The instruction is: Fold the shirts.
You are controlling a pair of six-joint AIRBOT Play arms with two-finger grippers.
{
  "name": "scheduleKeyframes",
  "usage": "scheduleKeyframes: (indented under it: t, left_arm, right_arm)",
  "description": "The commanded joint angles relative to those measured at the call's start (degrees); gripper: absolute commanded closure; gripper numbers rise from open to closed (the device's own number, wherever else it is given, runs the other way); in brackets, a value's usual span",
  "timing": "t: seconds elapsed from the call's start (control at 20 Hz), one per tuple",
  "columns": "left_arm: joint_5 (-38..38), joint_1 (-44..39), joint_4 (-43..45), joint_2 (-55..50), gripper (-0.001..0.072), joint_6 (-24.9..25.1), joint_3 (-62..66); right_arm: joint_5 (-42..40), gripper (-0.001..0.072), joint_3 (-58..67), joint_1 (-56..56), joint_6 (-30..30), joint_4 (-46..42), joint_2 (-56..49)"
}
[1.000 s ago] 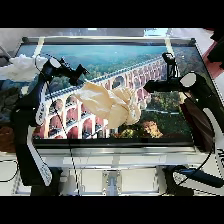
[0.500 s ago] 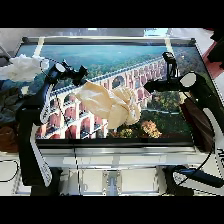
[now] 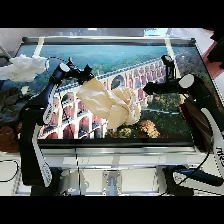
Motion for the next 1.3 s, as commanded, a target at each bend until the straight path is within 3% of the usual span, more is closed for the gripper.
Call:
scheduleKeyframes:
  t: [0.0,0.3,1.05,1.25]
  left_arm:
    - [-2.25,0.94,-2.36,1.05,0.0699,2.80,1.44]
    - [-6.36,1.81,-2.54,1.84,0.0699,4.22,1.40]
    - [-7.89,1.81,-2.56,1.84,0.0699,6.62,1.40]
    - [-7.98,1.81,-2.58,1.84,0.0699,6.97,1.40]
  right_arm:
    - [2.36,0.0329,-5.84,-0.02,2.97,0.74,-2.51]
    - [0.85,0.0329,-11.93,-0.02,3.67,4.70,-8.76]
    - [-1.42,0.0329,-14.95,-0.13,3.65,7.98,-11.10]
    - [-6.03,0.0342,-15.34,-0.09,-3.89,20.50,-11.98]
